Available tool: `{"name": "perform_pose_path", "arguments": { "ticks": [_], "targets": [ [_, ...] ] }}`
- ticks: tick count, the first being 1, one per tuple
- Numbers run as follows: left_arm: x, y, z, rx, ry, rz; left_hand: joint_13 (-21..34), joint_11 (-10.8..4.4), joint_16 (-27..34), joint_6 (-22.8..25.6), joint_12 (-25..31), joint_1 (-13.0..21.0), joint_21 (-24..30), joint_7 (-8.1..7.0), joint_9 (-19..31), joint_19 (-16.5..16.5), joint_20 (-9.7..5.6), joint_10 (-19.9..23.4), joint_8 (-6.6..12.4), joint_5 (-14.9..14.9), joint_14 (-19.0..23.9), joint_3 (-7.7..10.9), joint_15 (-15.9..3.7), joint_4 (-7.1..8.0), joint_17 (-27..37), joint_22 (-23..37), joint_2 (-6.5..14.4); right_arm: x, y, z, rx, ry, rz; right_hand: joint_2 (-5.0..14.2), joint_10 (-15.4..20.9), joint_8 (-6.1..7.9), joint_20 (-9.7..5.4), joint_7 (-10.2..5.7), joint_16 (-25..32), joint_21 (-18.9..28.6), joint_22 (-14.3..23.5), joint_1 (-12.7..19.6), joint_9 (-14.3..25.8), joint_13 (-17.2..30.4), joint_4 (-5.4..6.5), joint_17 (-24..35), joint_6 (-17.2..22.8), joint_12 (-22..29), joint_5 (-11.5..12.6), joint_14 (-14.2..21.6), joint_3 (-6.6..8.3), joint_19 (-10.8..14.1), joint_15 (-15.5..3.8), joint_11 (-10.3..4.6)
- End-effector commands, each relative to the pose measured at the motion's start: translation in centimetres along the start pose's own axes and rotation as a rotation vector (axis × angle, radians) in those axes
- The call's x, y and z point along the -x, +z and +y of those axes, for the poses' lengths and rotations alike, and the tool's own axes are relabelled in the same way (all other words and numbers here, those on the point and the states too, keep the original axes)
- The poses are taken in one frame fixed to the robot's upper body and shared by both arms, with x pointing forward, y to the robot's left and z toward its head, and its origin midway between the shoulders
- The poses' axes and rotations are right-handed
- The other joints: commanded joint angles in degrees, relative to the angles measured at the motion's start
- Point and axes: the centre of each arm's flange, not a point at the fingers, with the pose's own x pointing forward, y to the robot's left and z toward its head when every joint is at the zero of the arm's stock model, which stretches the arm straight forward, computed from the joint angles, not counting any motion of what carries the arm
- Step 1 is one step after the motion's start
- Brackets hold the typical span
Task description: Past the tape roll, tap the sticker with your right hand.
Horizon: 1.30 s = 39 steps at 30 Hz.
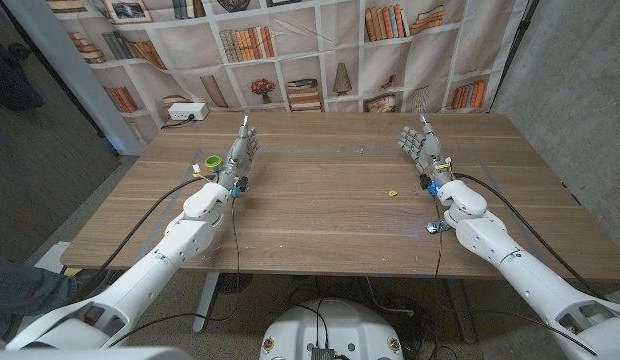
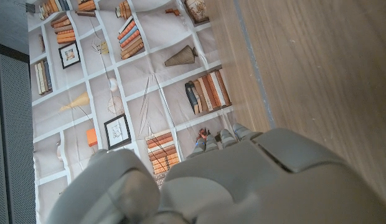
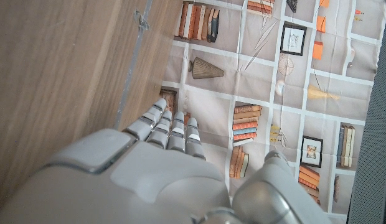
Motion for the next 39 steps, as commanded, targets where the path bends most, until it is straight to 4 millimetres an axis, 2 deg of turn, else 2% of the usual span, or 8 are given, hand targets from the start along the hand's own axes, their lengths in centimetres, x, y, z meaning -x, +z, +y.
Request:
{"name": "perform_pose_path", "arguments": {
  "ticks": [1,14,21,24,28,39],
  "targets": [
    [0.4,0.1,-1.3,0.009,-0.039,0.009,0.17,0.12,0.31,-4.66,0.25,0.61,0.21,0.13,0.10,-3.87,-0.11,-2.64,0.42,0.41,-2.67,-0.49,0.10,-0.16,0.24,0.13,0.11,1.1,0.1,0.1,0.018,-0.011,-0.019,0.03,0.61,0.23,-0.10,-0.12,0.26,0.27,0.30,0.58,0.21,0.30,0.03,0.22,0.52,0.36,0.37,0.58,0.40,0.41,-0.07,-0.13],
    [0.9,1.1,-1.6,-0.014,-0.061,-0.005,0.14,0.20,0.21,-3.73,0.31,1.21,0.17,0.14,0.09,-3.22,-0.18,-1.82,0.51,0.56,-2.14,-0.53,0.26,-0.43,0.21,0.12,0.40,3.4,2.0,1.1,0.070,-0.012,-0.093,0.20,1.18,0.48,-0.18,-1.11,0.32,0.18,0.32,0.76,0.20,0.31,-0.10,0.24,1.15,0.51,0.41,1.05,0.36,0.63,-0.46,-0.47],
    [1.4,1.1,-1.6,-0.010,-0.051,-0.013,0.13,0.30,0.07,-3.35,0.27,1.53,0.11,0.20,0.09,-2.99,-0.65,-1.59,0.52,0.63,-2.14,-0.54,0.22,-0.58,0.20,0.11,0.54,4.4,2.0,1.2,0.086,-0.007,-0.099,0.30,1.41,0.59,-0.35,-1.26,0.29,0.16,0.33,0.87,0.20,0.32,-0.18,0.24,1.49,0.55,0.43,1.15,0.35,0.82,-0.52,-0.71],
    [1.3,1.1,-1.7,-0.018,-0.061,-0.011,0.13,0.34,0.02,-3.13,0.33,1.76,0.17,0.18,0.09,-2.58,-1.13,-1.20,0.51,0.67,-2.02,-0.54,0.21,-0.68,0.18,0.11,0.65,4.6,1.8,1.3,0.064,0.005,-0.112,0.41,0.96,1.16,-0.29,-3.40,-0.11,-0.20,0.34,1.00,0.21,0.35,-0.31,0.25,3.34,0.31,0.46,0.29,0.26,0.32,-0.63,-0.74],
    [1.2,1.5,-1.9,-0.046,-0.077,-0.008,0.12,0.29,0.11,-2.16,0.44,2.16,0.29,0.18,0.08,-1.77,-1.31,-0.49,0.71,0.74,-1.34,-0.56,0.20,-0.85,0.16,0.09,0.80,5.0,2.2,1.4,0.098,-0.002,-0.127,0.41,0.74,1.09,-0.30,-3.94,-0.20,-0.42,0.34,1.03,0.22,0.36,-0.37,0.25,3.39,0.21,0.47,0.01,0.19,-0.08,-0.71,-0.91],
    [1.2,1.8,-2.0,-0.081,-0.083,-0.015,0.10,0.29,0.16,-0.91,0.53,2.81,0.28,-0.08,0.07,-0.95,-0.91,0.59,0.84,0.81,-0.36,-0.60,0.09,-1.10,0.14,0.08,1.15,6.3,3.0,1.6,0.211,-0.029,-0.137,0.46,1.69,0.73,-0.44,-3.81,-0.12,-0.40,0.32,1.16,0.23,0.41,-0.52,0.24,2.82,0.58,0.51,0.08,0.08,0.27,-0.98,-0.60]
  ]
}}
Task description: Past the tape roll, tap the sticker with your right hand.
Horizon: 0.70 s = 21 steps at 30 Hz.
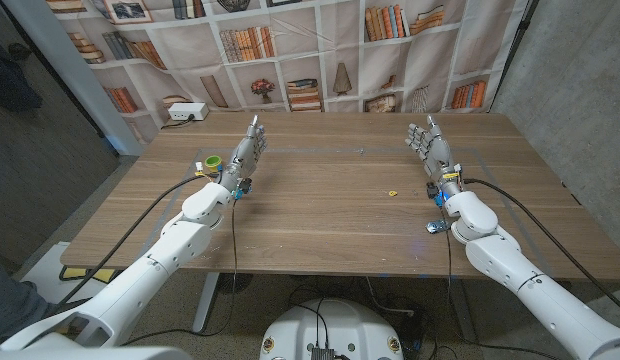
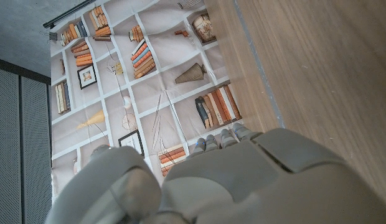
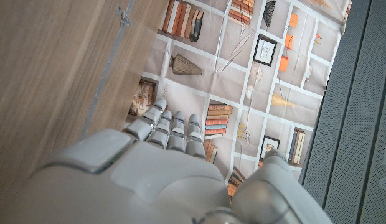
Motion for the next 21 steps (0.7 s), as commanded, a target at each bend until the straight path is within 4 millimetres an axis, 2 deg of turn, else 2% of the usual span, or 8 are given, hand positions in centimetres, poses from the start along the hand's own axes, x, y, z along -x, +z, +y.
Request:
{"name": "perform_pose_path", "arguments": {
  "ticks": [1,11,12,17,21],
  "targets": [
    [0.1,0.3,-0.2,-0.043,-0.005,0.000,0.11,0.12,0.17,-0.87,0.54,0.91,0.29,-0.12,0.08,-0.86,-0.80,0.43,0.19,0.39,-0.30,-0.06,0.08,-0.22,0.15,0.16,0.27,1.4,0.9,0.0,0.100,-0.021,-0.016,0.08,0.88,-0.10,-0.36,-0.08,0.19,-0.10,0.06,0.80,0.25,0.13,-0.53,0.25,-0.16,0.42,0.30,0.24,0.08,0.29,-0.27,0.25],
    [0.9,0.6,0.0,-0.072,0.025,0.005,0.11,0.18,0.01,-0.18,0.44,1.45,0.04,-0.15,0.08,-0.91,-0.67,0.76,0.22,0.42,-0.14,0.04,0.18,-0.40,0.14,0.16,0.70,3.1,1.6,-0.8,0.122,-0.064,-0.033,0.26,1.22,-0.17,-0.70,-0.15,0.36,0.16,0.05,1.00,0.26,0.18,-0.66,0.24,-0.14,0.51,0.35,0.76,0.07,1.25,-0.66,-0.26],
    [1.0,0.6,0.1,-0.071,0.033,0.004,0.11,0.18,-0.01,-0.17,0.43,1.50,0.02,-0.15,0.08,-0.92,-0.59,0.79,0.20,0.42,-0.15,0.05,0.22,-0.41,0.14,0.16,0.73,3.2,1.6,-0.8,0.120,-0.068,-0.034,0.50,1.31,-0.15,-0.96,-0.34,0.70,0.64,0.11,1.14,0.29,0.22,-0.73,0.28,0.02,0.51,0.38,1.80,0.10,2.71,-0.62,-0.34],
    [1.9,0.3,0.6,-0.051,0.057,0.006,0.11,0.18,-0.05,-0.06,0.40,1.79,-0.07,-0.25,0.09,-0.85,-0.19,1.02,0.12,0.42,0.02,0.10,0.29,-0.51,0.14,0.16,0.94,3.6,1.9,-0.9,0.156,-0.091,-0.036,0.89,2.22,-0.14,-1.33,-0.71,1.54,1.85,0.35,1.06,0.35,0.29,-0.72,0.51,0.29,0.77,0.32,4.73,-0.03,6.34,-1.20,-0.66],
    [2.3,0.2,0.7,-0.051,0.052,0.011,0.11,0.03,-0.01,0.07,0.40,2.04,-0.10,-0.32,0.09,-0.69,-0.04,1.25,0.08,0.42,0.33,0.15,0.24,-0.60,0.14,0.16,1.11,3.9,2.3,-0.9,0.214,-0.106,-0.032,1.38,4.20,-0.14,-1.33,-0.79,2.38,3.60,0.79,0.89,0.40,0.34,-0.70,0.87,0.47,1.30,0.10,8.71,-0.23,11.33,-1.47,-0.95]
  ]
}}
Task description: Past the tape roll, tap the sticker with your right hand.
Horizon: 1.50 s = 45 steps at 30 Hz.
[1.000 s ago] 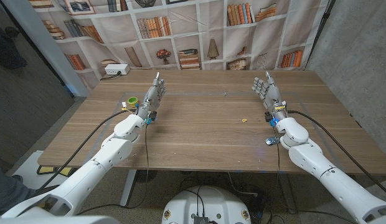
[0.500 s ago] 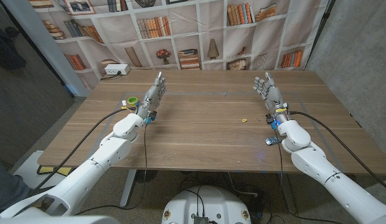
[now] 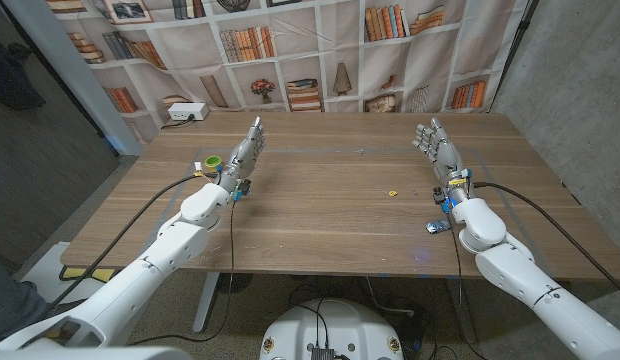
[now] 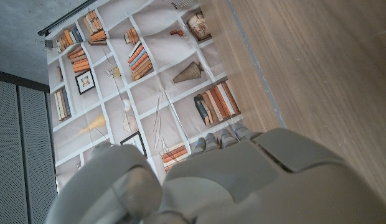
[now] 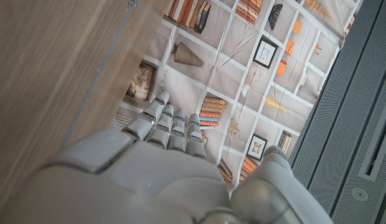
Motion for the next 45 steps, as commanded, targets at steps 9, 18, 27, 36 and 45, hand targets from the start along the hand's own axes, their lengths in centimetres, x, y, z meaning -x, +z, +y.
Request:
{"name": "perform_pose_path", "arguments": {
  "ticks": [9,18,27,36,45],
  "targets": [
    [1.7,-0.6,0.8,0.013,0.026,0.020,0.13,-0.49,-0.03,-0.03,0.29,0.98,-0.06,-0.60,0.12,-0.09,0.99,0.67,-0.19,0.41,0.79,0.10,0.05,-0.61,0.14,0.16,0.92,1.6,1.2,-0.2,0.172,-0.108,-0.031,2.02,10.65,0.62,-3.51,-1.86,3.18,4.47,1.34,1.26,0.09,0.12,-0.87,0.85,3.69,3.16,-0.50,14.48,-0.05,11.82,-2.73,-2.08],
    [1.6,-0.6,1.0,0.021,0.026,0.007,0.15,-1.00,0.19,0.56,0.47,2.00,0.19,-1.18,0.15,1.43,1.54,2.00,-0.26,0.33,2.25,0.37,-0.52,-0.97,0.12,0.17,1.60,2.5,1.8,-0.4,0.193,-0.134,-0.028,3.72,16.44,0.35,-5.54,-3.11,7.13,9.21,3.69,0.97,0.11,0.44,-0.64,2.76,4.38,4.34,-1.16,28.26,-0.18,18.78,-6.30,-4.00],
    [1.6,-0.7,1.0,0.027,0.025,0.009,0.15,-1.13,0.21,0.84,0.46,2.58,0.22,-1.47,0.15,2.14,1.58,2.58,-0.36,0.25,2.94,0.46,-0.61,-1.18,0.11,0.15,1.91,3.3,2.4,-0.3,0.257,-0.152,-0.013,4.00,22.07,0.48,-6.77,-5.06,11.10,14.79,7.92,1.67,0.12,0.82,-1.33,5.62,5.24,5.35,-1.27,37.30,-0.44,22.87,-9.25,-6.06],
    [1.9,-0.6,1.1,0.031,0.034,0.010,0.16,-0.76,0.21,1.16,0.43,3.07,0.16,-1.24,0.15,2.54,1.56,3.06,-0.43,0.15,3.54,0.53,-0.09,-1.34,0.12,0.16,2.20,4.2,3.4,0.1,0.383,-0.148,0.021,4.29,32.92,0.40,-3.39,-5.95,6.63,14.40,9.28,1.39,0.16,2.66,-1.47,6.77,6.44,9.39,-1.46,29.28,-1.01,13.45,-6.67,-6.49],
    [1.9,-0.8,0.9,0.037,0.035,0.009,0.16,-0.66,0.13,1.48,0.34,3.36,0.11,-1.08,0.15,2.82,1.43,3.24,-0.45,0.07,3.76,0.56,-0.13,-1.43,0.12,0.17,2.38,4.9,4.6,0.1,0.477,-0.157,0.022,5.15,43.48,0.76,-8.47,-6.48,15.09,22.68,13.62,2.96,0.22,5.44,-2.42,10.35,8.55,13.46,-1.65,45.05,-0.69,23.12,-13.28,-7.80]
  ]
}}
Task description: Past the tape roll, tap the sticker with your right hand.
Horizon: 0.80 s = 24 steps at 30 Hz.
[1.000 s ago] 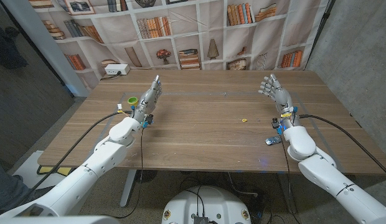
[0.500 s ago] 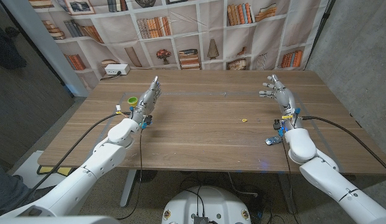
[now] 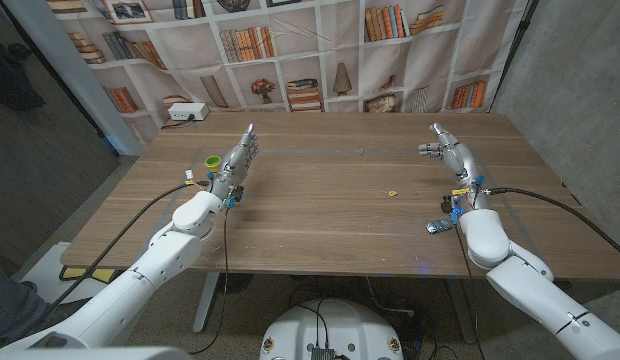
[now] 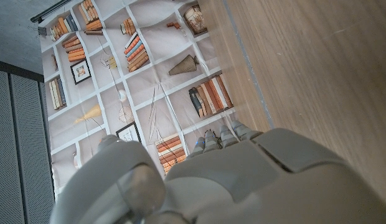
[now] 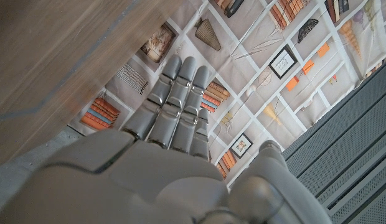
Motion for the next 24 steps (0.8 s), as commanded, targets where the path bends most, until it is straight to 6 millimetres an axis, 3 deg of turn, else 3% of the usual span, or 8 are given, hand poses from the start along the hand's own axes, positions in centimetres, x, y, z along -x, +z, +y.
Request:
{"name": "perform_pose_path", "arguments": {
  "ticks": [1,6,10,13,16,19,21,24],
  "targets": [
    [0.08,-0.10,-0.19,0.007,0.001,-0.001,0.17,0.19,0.13,0.26,0.34,0.58,0.11,0.16,0.16,0.24,0.09,0.20,-0.19,0.06,0.19,-0.07,0.15,-0.18,0.13,0.16,0.06,0.90,1.48,-0.58,0.132,-0.011,0.001,0.35,4.70,0.32,-7.36,-0.13,3.24,2.84,2.19,1.16,0.24,1.43,-0.88,1.58,1.61,1.87,-0.02,5.07,0.11,2.55,-6.45,-0.79],
    [0.12,-0.12,-0.25,0.005,0.005,0.001,0.17,0.20,0.09,0.30,0.28,0.72,0.02,0.16,0.16,0.26,0.07,0.28,-0.26,0.01,0.31,-0.06,0.33,-0.22,0.13,0.16,0.15,0.84,1.63,-0.65,0.165,0.006,0.007,1.18,7.30,0.23,-8.68,0.00,7.76,7.61,6.42,3.51,0.34,3.63,-1.94,4.22,3.28,3.00,-0.07,11.08,0.98,6.71,-6.87,-1.88],
    [0.15,-0.13,-0.26,0.005,0.008,0.005,0.18,0.31,0.10,0.55,0.30,0.86,-0.05,0.18,0.16,0.31,0.19,0.57,-0.24,-0.04,0.56,-0.07,0.43,-0.26,0.14,0.16,0.24,0.84,1.62,-0.64,0.189,0.004,0.014,1.18,7.85,0.18,-8.84,-0.15,9.07,8.51,7.02,3.95,0.41,4.29,-2.11,5.06,3.65,3.20,-0.15,12.77,1.07,7.76,-6.89,-2.72],
    [0.07,-0.15,-0.31,0.004,0.007,0.007,0.18,0.40,0.09,0.66,0.29,0.93,-0.08,0.14,0.16,0.38,0.26,0.66,-0.25,-0.08,0.67,-0.07,0.52,-0.28,0.14,0.16,0.28,0.91,1.55,-0.63,0.201,0.001,0.025,2.15,8.35,0.02,-8.95,-0.05,11.05,10.09,8.15,5.81,0.46,5.12,-2.76,6.47,3.86,3.33,-0.17,15.02,2.04,9.59,-6.99,-2.96],
    [-0.05,-0.21,-0.39,0.008,0.005,0.009,0.18,0.54,0.19,0.91,0.31,1.04,-0.10,0.29,0.16,0.54,0.36,0.95,-0.23,-0.14,1.15,-0.09,0.57,-0.30,0.15,0.16,0.35,0.94,1.50,-0.59,0.211,0.002,0.033,5.53,8.93,-0.31,-9.03,-0.25,13.03,11.23,8.68,14.34,0.45,6.80,-5.07,8.50,4.28,3.25,0.05,15.50,6.90,10.13,-7.12,-3.17],
    [-0.18,-0.14,-0.37,0.005,0.005,0.011,0.18,0.79,0.29,1.06,0.31,1.18,-0.03,0.36,0.16,1.05,0.66,1.28,-0.29,-0.22,1.74,-0.13,1.00,-0.34,0.16,0.16,0.43,0.92,1.59,-0.59,0.228,0.003,0.042,5.49,10.13,-0.39,-8.96,-0.53,14.19,12.36,8.84,21.58,0.54,7.94,-5.62,9.42,4.56,3.42,0.81,15.90,10.15,10.83,-7.18,-3.90],
    [-0.25,-0.01,-0.34,0.001,0.006,0.011,0.18,0.82,0.33,1.14,0.29,1.22,-0.03,0.42,0.16,1.15,0.73,1.34,-0.30,-0.25,1.96,-0.15,1.03,-0.34,0.16,0.16,0.45,0.91,1.62,-0.56,0.236,-0.003,0.045,4.85,12.15,-0.30,-8.98,-1.11,15.82,14.00,9.60,26.15,0.80,8.95,-5.44,10.59,4.85,3.97,1.25,17.27,11.72,11.66,-7.20,-5.01],
    [-0.31,0.14,-0.25,-0.002,0.009,0.011,0.18,0.90,0.34,1.12,0.23,1.27,-0.07,0.44,0.16,1.20,0.76,1.34,-0.36,-0.29,2.14,-0.18,1.14,-0.35,0.17,0.15,0.48,0.94,1.74,-0.57,0.251,-0.009,0.048,4.10,14.16,-0.25,-8.96,-1.35,16.79,15.36,10.38,29.36,0.94,9.83,-5.49,11.21,5.13,4.72,1.63,18.01,12.57,12.18,-7.22,-6.01]
  ]
}}
